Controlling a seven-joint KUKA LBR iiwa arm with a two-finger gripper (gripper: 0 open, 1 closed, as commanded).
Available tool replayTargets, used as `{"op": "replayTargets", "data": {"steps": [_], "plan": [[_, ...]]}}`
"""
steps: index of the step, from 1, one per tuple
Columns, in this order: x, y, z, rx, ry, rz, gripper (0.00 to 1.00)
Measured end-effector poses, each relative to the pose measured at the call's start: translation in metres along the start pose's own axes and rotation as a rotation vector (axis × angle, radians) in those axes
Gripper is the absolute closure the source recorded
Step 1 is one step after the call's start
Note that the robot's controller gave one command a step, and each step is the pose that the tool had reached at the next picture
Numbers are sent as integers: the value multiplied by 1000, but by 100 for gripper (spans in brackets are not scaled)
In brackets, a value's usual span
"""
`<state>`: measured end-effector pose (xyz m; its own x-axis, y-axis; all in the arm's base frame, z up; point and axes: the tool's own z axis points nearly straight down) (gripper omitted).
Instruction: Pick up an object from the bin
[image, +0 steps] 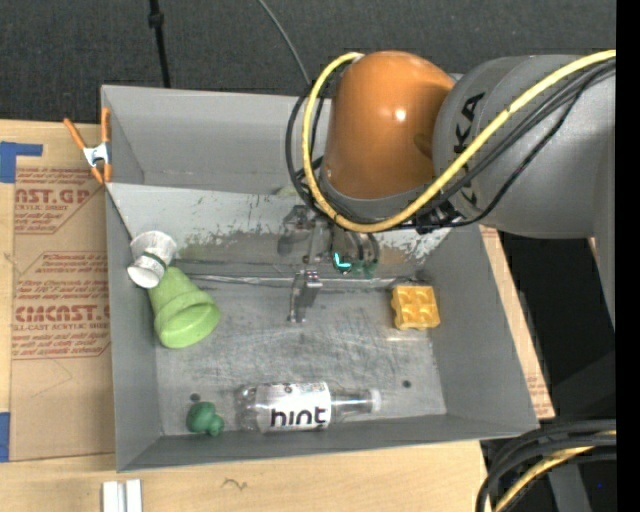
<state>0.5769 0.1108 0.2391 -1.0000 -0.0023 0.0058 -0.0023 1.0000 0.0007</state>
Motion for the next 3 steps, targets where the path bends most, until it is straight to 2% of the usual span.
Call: {"op": "replayTargets", "data": {"steps": [1, 2, 3], "plan": [[-2, -1, -4, -1, -8, 2, 0], [36, -2, 62, 0, -9, -101, 0], [70, 17, 80, 1, -5, -403, 0]]}}
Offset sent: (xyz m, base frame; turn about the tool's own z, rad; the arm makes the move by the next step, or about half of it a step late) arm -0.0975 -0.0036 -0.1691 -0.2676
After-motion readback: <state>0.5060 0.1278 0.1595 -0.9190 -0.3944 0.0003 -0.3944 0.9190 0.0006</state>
